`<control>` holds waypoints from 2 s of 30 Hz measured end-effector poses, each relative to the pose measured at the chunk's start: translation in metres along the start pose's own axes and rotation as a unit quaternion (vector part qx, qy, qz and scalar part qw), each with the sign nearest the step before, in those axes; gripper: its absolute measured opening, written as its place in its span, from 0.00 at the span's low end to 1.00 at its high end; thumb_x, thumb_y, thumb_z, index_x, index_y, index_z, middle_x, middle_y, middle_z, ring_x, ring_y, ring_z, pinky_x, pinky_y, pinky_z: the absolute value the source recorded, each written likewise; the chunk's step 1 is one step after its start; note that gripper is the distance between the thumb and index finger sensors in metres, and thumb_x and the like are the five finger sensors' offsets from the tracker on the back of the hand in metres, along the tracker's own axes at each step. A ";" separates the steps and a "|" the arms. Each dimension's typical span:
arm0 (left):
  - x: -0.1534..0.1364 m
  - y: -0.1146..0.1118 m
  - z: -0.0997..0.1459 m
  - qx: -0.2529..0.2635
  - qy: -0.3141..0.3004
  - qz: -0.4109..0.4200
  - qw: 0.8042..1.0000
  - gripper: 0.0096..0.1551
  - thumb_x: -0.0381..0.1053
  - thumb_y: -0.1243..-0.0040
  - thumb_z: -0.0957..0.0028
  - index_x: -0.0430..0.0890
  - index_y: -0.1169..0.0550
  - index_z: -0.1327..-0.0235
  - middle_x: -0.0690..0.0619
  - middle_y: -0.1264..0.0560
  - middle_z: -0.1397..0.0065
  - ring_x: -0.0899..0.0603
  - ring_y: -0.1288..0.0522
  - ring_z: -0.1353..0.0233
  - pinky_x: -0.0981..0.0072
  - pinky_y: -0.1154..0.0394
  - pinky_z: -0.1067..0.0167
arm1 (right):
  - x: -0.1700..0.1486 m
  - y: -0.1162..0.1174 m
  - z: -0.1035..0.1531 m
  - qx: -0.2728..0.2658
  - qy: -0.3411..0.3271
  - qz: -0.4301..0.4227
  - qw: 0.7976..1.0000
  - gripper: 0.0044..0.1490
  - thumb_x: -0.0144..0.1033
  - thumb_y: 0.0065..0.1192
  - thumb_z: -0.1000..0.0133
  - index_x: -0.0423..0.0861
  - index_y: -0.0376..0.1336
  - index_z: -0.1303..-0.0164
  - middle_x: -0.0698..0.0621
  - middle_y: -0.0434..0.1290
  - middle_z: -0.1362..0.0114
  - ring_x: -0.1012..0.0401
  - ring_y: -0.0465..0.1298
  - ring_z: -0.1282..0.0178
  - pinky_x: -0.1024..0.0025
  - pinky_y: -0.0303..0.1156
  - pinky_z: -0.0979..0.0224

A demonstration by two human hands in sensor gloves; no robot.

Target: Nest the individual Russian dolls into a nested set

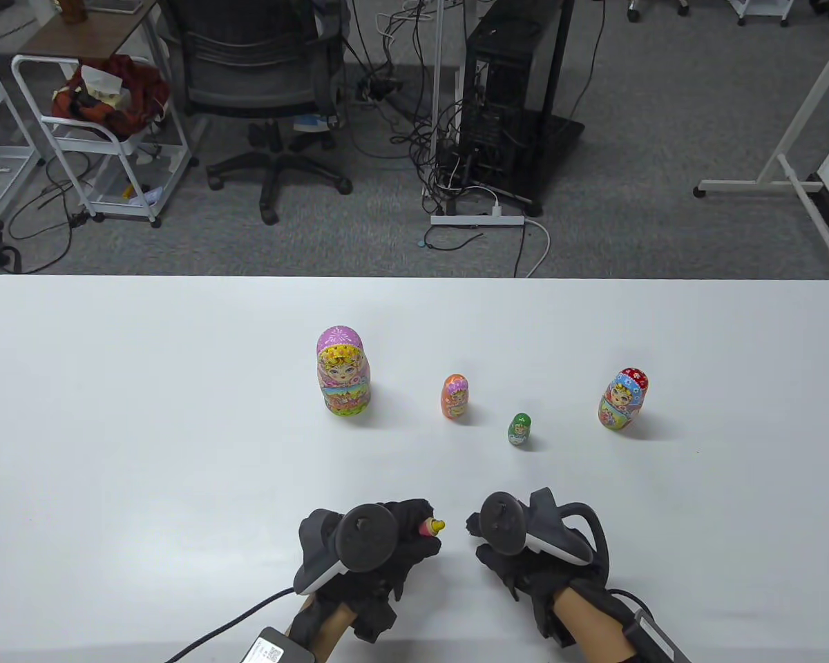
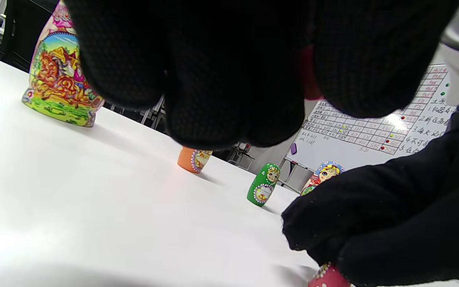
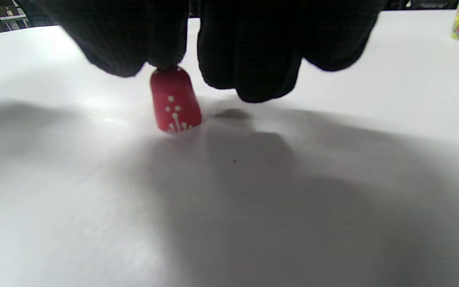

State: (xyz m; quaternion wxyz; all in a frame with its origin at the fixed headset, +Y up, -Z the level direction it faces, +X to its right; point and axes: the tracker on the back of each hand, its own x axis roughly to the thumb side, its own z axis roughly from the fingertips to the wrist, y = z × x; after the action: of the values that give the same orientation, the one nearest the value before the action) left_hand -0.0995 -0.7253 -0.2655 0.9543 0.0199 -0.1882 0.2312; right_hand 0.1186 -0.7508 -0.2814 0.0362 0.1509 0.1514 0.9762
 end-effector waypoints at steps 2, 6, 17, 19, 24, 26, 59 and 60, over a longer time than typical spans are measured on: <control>0.000 0.000 0.000 0.000 0.000 -0.007 1.000 0.35 0.65 0.30 0.62 0.49 0.20 0.43 0.57 0.13 0.50 0.54 0.14 0.50 0.56 0.18 0.43 | 0.001 0.001 0.000 0.007 -0.001 0.006 1.000 0.31 0.49 0.67 0.45 0.61 0.61 0.31 0.49 0.71 0.28 0.54 0.78 0.39 0.55 0.75 0.36; 0.000 0.000 0.000 -0.004 0.007 -0.005 1.000 0.36 0.65 0.29 0.63 0.49 0.20 0.43 0.57 0.13 0.50 0.54 0.14 0.51 0.56 0.18 0.43 | 0.002 0.005 -0.003 0.017 -0.002 0.012 1.000 0.29 0.47 0.68 0.45 0.58 0.63 0.33 0.51 0.73 0.31 0.55 0.79 0.41 0.56 0.75 0.37; -0.001 0.001 0.000 0.001 0.011 -0.024 1.000 0.36 0.65 0.28 0.64 0.49 0.20 0.44 0.57 0.13 0.50 0.54 0.14 0.51 0.56 0.18 0.44 | 0.009 -0.016 0.009 -0.107 -0.034 -0.041 0.993 0.30 0.47 0.66 0.47 0.55 0.62 0.35 0.51 0.75 0.33 0.57 0.80 0.44 0.58 0.76 0.39; -0.002 0.002 0.000 0.002 0.011 -0.030 0.999 0.36 0.65 0.28 0.64 0.49 0.20 0.44 0.57 0.12 0.50 0.54 0.14 0.51 0.56 0.18 0.44 | 0.011 -0.025 0.015 -0.144 -0.048 -0.078 0.985 0.30 0.47 0.66 0.47 0.55 0.62 0.35 0.51 0.74 0.33 0.57 0.80 0.43 0.58 0.76 0.39; -0.003 0.002 0.000 0.000 0.017 -0.019 1.000 0.36 0.64 0.28 0.64 0.49 0.20 0.44 0.57 0.12 0.50 0.54 0.13 0.51 0.56 0.18 0.44 | 0.013 -0.035 0.025 -0.195 -0.092 -0.160 0.963 0.30 0.47 0.66 0.47 0.55 0.61 0.35 0.51 0.74 0.33 0.58 0.80 0.43 0.59 0.76 0.39; -0.002 0.003 0.000 0.002 0.016 -0.017 1.000 0.36 0.64 0.28 0.63 0.49 0.20 0.44 0.57 0.12 0.50 0.54 0.13 0.51 0.56 0.18 0.44 | 0.015 -0.036 0.027 -0.202 -0.110 -0.184 0.956 0.30 0.47 0.66 0.48 0.55 0.61 0.35 0.51 0.74 0.32 0.58 0.80 0.43 0.59 0.76 0.39; 0.013 0.008 0.005 0.033 -0.014 -0.046 0.998 0.36 0.66 0.25 0.67 0.49 0.19 0.48 0.58 0.12 0.53 0.54 0.14 0.53 0.56 0.17 0.45 | 0.025 -0.034 0.031 -0.213 -0.145 -0.194 0.947 0.30 0.45 0.67 0.48 0.55 0.61 0.35 0.51 0.73 0.32 0.58 0.79 0.42 0.58 0.76 0.37; 0.013 0.008 0.005 0.037 -0.015 -0.047 0.998 0.36 0.66 0.25 0.67 0.49 0.19 0.48 0.58 0.12 0.54 0.54 0.13 0.53 0.56 0.17 0.45 | 0.025 -0.034 0.031 -0.216 -0.144 -0.195 0.946 0.30 0.45 0.67 0.48 0.54 0.61 0.35 0.51 0.73 0.32 0.58 0.79 0.43 0.58 0.76 0.37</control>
State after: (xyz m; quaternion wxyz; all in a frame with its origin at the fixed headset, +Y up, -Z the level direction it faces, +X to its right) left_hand -0.0939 -0.7130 -0.2563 0.9600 0.0670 -0.1923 0.1922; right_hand 0.1053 -0.7068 -0.2565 0.2787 0.2463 -0.0432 0.9272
